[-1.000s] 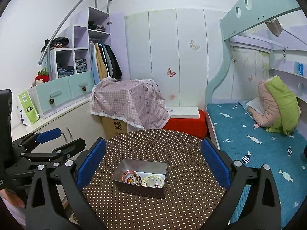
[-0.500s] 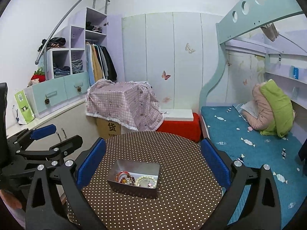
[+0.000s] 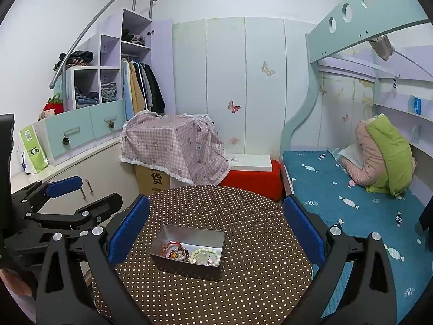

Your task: Organize jewelry

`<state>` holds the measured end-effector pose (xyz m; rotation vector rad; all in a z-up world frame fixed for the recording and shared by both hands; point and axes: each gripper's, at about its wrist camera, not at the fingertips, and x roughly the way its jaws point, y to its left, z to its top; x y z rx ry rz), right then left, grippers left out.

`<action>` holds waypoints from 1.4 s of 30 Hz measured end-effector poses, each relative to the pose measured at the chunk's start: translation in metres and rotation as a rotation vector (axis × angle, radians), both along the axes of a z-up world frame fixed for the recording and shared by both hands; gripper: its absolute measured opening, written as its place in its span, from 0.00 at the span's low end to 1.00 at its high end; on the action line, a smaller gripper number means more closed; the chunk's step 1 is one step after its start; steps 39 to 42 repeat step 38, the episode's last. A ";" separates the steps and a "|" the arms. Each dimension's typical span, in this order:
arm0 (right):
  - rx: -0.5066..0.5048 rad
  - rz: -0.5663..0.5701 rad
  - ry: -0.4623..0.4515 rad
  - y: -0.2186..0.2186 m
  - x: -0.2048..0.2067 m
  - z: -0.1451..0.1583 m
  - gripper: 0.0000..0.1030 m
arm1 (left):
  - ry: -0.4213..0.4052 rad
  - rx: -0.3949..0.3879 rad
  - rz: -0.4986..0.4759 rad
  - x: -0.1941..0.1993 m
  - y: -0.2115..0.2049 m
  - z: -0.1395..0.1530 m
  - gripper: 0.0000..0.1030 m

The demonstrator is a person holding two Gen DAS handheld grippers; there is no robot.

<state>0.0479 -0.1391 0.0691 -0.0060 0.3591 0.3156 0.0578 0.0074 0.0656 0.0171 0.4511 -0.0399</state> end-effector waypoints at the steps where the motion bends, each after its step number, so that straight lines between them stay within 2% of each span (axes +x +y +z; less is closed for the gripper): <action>1: -0.001 -0.001 0.002 0.000 0.000 -0.001 0.93 | 0.002 0.000 0.003 0.000 0.001 0.000 0.90; 15: -0.003 -0.010 0.032 0.001 0.002 -0.002 0.93 | 0.033 -0.006 0.014 0.004 0.000 -0.008 0.90; 42: -0.012 -0.015 0.030 0.000 -0.003 -0.003 0.93 | 0.030 0.001 0.035 -0.003 -0.002 -0.006 0.91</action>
